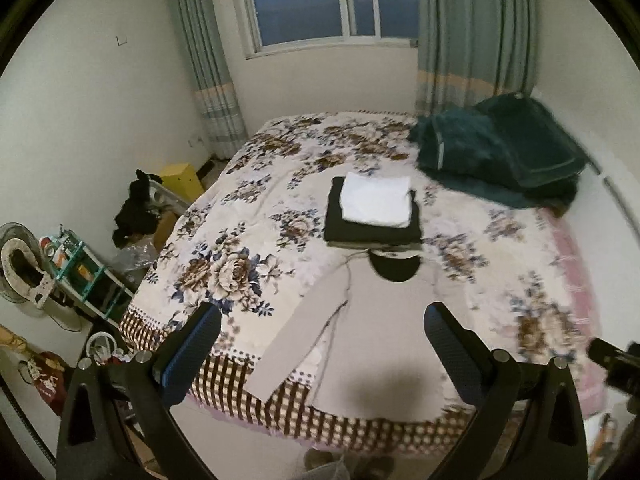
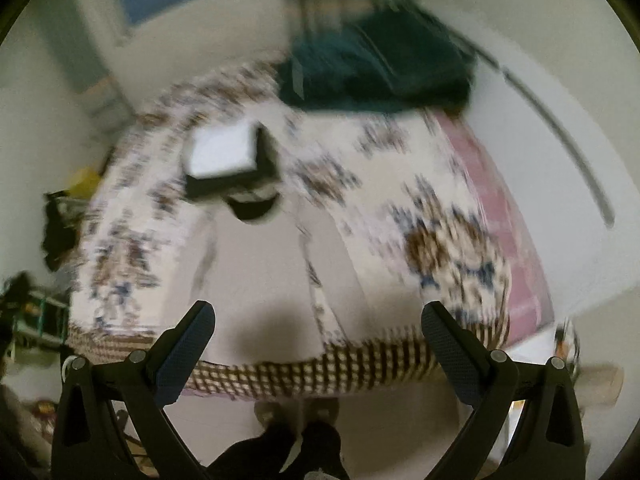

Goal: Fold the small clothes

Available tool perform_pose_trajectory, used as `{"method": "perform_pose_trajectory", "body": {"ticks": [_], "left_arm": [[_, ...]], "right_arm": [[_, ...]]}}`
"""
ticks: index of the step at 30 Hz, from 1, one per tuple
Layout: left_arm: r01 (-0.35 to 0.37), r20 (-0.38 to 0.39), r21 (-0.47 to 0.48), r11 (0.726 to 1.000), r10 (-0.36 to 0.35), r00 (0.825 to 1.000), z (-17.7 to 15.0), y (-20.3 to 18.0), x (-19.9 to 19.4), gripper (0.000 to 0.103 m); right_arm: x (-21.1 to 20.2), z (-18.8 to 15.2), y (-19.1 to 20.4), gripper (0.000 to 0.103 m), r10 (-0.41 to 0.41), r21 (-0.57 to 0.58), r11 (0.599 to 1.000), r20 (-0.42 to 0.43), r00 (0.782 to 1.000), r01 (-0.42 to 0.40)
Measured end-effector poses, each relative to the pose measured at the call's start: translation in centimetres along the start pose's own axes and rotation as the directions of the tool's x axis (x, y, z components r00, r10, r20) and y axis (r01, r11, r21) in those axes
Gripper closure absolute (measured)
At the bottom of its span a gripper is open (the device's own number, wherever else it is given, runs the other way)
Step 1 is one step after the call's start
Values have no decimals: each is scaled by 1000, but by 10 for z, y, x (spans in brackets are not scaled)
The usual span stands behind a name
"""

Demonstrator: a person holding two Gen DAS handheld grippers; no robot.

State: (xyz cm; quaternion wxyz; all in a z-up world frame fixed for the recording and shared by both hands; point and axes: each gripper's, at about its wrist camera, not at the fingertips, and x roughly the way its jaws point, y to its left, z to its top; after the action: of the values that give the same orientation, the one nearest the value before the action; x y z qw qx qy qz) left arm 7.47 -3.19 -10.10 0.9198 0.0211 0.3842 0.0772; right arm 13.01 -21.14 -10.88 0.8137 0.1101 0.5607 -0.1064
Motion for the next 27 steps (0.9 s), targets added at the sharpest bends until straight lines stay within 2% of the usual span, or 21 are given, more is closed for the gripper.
{"method": "perform_pose_trajectory", "body": {"ticks": [2, 6, 7, 10, 13, 15, 16, 17, 18, 19, 20, 22, 24, 27], "left_arm": [[-25, 39, 20, 999, 24, 999, -7, -7, 39, 0], [-102, -89, 132, 986, 114, 989, -71, -17, 127, 0], [-116, -140, 151, 982, 137, 981, -89, -18, 151, 0], [-119, -281, 170, 978, 164, 946, -145, -19, 210, 0], [-134, -378, 204, 970, 205, 903, -197, -23, 257, 0], [-150, -401, 226, 962, 233, 886, -218, -32, 285, 0], [-155, -410, 227, 962, 238, 881, -227, -36, 294, 0], [-144, -410, 206, 968, 219, 885, -229, -48, 307, 0], [-138, -411, 193, 971, 208, 888, -232, -55, 315, 0], [-137, -411, 185, 973, 203, 889, -236, -59, 321, 0], [-136, -409, 180, 974, 200, 891, -239, -64, 325, 0], [-126, -413, 164, 978, 184, 892, -241, -74, 334, 0], [-114, -423, 141, 983, 164, 891, -242, -78, 338, 0], [-84, -428, 134, 987, 134, 894, -243, -85, 336, 0]], "right_arm": [[70, -4, -28, 0, -21, 57, 998, -84, 996, 26], [218, -27, -89, 1, -15, 157, 986, -244, 970, 55], [253, -33, -99, 5, 6, 199, 979, -282, 959, 52], [348, -66, -136, 8, 77, 326, 944, -355, 932, 46], [432, -99, -164, 9, 212, 492, 870, -386, 898, 7], [472, -116, -175, 13, 284, 577, 816, -371, 884, -21], [486, -123, -178, 24, 329, 619, 783, -337, 882, -56], [497, -130, -178, 35, 353, 645, 761, -318, 880, -72], [502, -133, -178, 43, 352, 657, 750, -299, 887, -76], [502, -135, -178, 65, 354, 663, 742, -264, 897, -98], [502, -137, -177, 92, 345, 655, 748, -244, 906, -108], [493, -140, -179, 95, 351, 652, 743, -184, 918, -153], [474, -136, -185, 95, 320, 623, 766, -153, 935, -160], [450, -124, -197, 95, 307, 607, 778, -143, 941, -161]]}}
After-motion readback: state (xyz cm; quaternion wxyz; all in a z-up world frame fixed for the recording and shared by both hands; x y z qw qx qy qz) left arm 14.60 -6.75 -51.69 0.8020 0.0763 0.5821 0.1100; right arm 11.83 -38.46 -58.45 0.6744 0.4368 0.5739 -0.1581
